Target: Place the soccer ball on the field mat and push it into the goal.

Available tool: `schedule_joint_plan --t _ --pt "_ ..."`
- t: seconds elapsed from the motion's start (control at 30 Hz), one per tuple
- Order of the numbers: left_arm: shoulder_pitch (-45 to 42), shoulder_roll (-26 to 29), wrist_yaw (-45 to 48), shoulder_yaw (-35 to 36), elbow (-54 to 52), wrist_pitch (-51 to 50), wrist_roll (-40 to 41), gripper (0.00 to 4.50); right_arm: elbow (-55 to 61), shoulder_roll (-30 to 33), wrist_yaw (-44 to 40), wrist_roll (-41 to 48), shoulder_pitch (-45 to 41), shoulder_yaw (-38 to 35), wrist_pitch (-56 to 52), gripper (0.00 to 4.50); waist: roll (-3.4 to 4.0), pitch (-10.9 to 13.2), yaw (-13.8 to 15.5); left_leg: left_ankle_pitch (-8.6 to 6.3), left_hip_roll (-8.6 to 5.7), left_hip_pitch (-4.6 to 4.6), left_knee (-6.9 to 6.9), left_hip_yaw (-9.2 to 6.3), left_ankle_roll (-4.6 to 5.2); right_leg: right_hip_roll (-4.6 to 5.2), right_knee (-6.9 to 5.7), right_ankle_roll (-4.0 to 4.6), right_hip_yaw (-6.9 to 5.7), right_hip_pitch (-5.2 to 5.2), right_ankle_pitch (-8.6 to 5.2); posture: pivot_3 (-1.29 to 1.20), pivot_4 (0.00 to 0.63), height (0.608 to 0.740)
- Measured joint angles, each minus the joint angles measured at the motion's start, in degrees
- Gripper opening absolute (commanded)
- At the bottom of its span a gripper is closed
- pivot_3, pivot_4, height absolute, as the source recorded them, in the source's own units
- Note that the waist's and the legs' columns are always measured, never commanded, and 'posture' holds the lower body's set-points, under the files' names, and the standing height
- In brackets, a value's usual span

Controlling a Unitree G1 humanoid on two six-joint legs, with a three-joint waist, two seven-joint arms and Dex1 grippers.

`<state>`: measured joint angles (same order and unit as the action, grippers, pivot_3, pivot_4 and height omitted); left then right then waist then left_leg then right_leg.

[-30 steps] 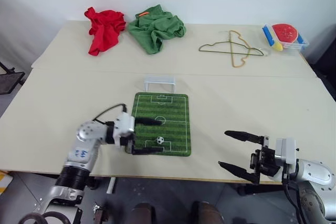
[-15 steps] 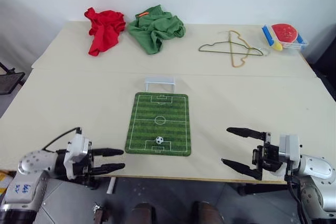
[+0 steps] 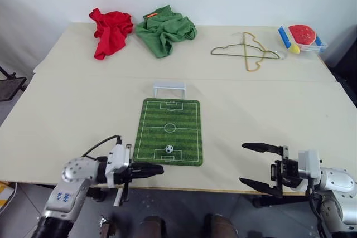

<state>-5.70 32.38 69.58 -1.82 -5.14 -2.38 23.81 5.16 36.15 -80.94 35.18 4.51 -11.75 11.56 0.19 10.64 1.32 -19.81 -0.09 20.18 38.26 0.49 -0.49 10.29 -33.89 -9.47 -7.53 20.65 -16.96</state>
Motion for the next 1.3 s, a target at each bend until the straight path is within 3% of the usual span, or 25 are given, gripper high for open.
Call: schedule_joint_plan --t 0.23,0.4,0.7,1.0,1.13,1.3 --pt "-5.49 -1.70 -1.19 -4.63 8.35 0.43 -4.86 0.02 1.66 -0.45 2.58 -0.41 2.23 -0.32 0.73 4.50 0.00 0.00 0.18 0.00 0.00 0.01 0.03 0.00 0.00 -0.02 0.01 0.00 -0.01 -0.01 0.00 0.00 0.150 0.740" --pt "-15.05 -7.29 -6.13 -4.78 18.15 2.03 -7.14 0.02 4.77 -2.15 6.55 -0.74 4.57 -0.62 0.93 4.50 0.01 -0.01 1.30 0.00 -0.04 0.07 0.33 -0.05 0.03 0.01 -0.03 -0.06 -0.02 -0.07 0.06 0.00 0.150 0.740" --pt "-23.45 -12.35 -16.75 1.77 29.86 7.70 -7.96 0.02 9.23 -4.25 12.73 -1.73 8.27 -0.51 0.93 4.50 0.00 0.00 0.26 -0.02 -0.03 0.09 0.32 -0.03 0.07 0.00 -0.02 -0.08 -0.02 -0.05 0.08 0.00 0.150 0.740" --pt "-21.93 -10.44 -17.14 5.26 30.95 9.36 -7.84 0.02 10.07 -5.86 16.09 -2.41 8.24 0.27 0.94 4.50 0.00 0.00 0.09 -0.02 -0.03 0.09 0.33 -0.02 0.07 0.00 -0.02 -0.08 0.00 -0.04 0.08 0.00 0.150 0.740" --pt "-18.36 -7.48 -13.41 6.07 28.55 10.54 -6.32 0.02 8.60 -9.69 22.32 -1.82 4.20 -1.49 0.94 4.50 0.00 0.00 -0.17 -0.02 0.00 0.07 0.31 -0.01 0.06 -0.01 -0.05 -0.08 0.03 -0.02 0.08 0.00 0.150 0.740" --pt "-9.32 0.10 -12.56 14.71 25.43 10.57 -2.75 0.02 5.10 -11.52 25.96 -2.11 1.71 -4.76 3.44 4.50 0.03 0.01 -0.64 -0.02 0.03 0.03 0.05 0.01 0.05 -0.03 0.00 -0.05 0.05 0.04 0.07 0.00 0.150 0.740"
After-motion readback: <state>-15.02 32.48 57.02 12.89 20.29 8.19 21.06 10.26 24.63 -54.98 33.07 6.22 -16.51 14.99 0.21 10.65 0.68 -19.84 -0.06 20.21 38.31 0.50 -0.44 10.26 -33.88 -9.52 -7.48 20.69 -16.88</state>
